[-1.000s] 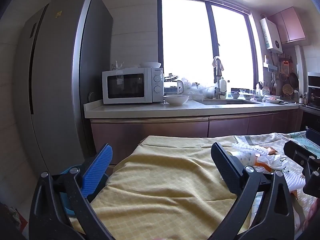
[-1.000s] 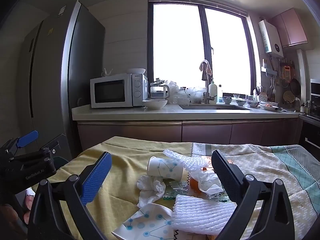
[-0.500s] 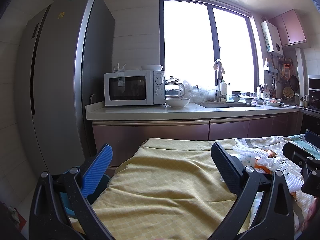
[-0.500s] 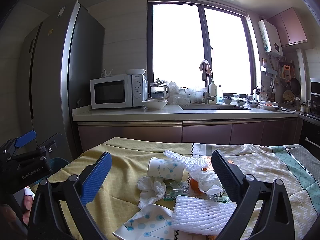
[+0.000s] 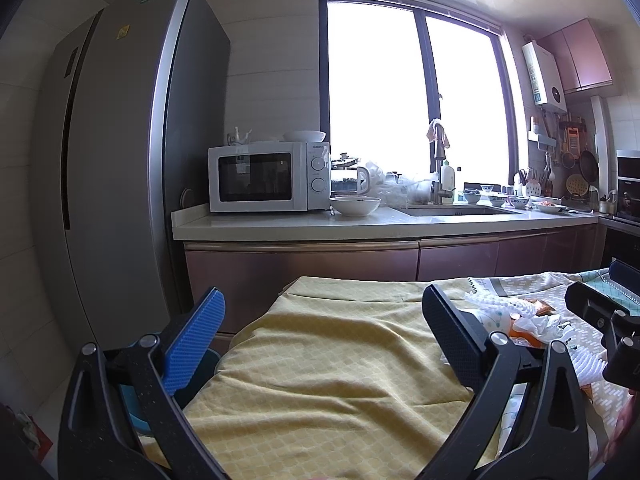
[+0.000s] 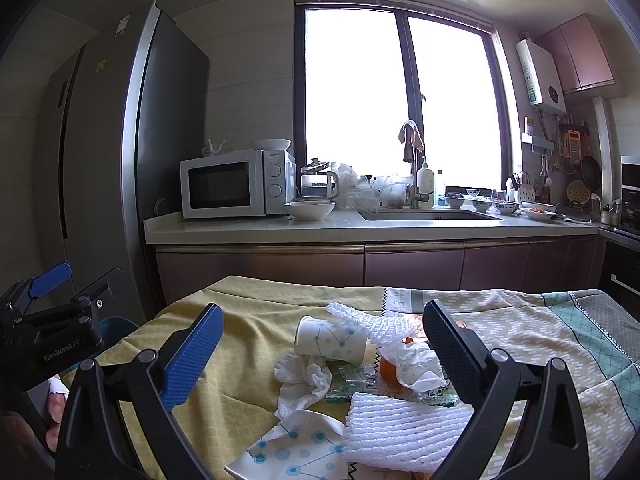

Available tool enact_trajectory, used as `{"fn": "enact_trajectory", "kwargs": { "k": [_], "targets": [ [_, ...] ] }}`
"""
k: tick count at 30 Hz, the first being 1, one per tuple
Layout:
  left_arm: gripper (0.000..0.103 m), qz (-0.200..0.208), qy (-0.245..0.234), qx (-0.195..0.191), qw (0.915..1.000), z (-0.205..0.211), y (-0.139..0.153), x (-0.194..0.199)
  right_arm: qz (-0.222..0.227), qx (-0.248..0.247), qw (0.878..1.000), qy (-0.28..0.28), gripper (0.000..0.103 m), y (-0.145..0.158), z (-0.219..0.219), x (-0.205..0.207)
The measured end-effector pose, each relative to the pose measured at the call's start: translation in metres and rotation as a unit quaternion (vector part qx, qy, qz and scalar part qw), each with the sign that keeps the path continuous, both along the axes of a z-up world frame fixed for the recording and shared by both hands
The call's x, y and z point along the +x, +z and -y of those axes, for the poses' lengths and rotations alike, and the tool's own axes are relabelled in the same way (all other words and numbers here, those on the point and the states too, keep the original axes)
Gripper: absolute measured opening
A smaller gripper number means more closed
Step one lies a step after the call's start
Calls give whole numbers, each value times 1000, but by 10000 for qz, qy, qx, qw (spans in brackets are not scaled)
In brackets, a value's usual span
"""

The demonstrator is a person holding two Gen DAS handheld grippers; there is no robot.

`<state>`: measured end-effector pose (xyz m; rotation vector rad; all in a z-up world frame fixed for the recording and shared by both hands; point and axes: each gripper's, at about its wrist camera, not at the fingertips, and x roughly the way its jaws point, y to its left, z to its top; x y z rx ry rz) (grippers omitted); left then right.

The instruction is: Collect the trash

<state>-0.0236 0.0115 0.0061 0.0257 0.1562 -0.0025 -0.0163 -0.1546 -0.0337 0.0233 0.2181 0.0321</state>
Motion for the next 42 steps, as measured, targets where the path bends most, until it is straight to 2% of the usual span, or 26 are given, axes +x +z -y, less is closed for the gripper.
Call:
{"fn": "enact_trajectory", "kwargs": {
  "k": [42],
  "targets": [
    [97, 24, 16, -19, 10000, 2, -1, -4, 3, 51, 10000, 20, 96, -3, 2, 0]
  ]
}}
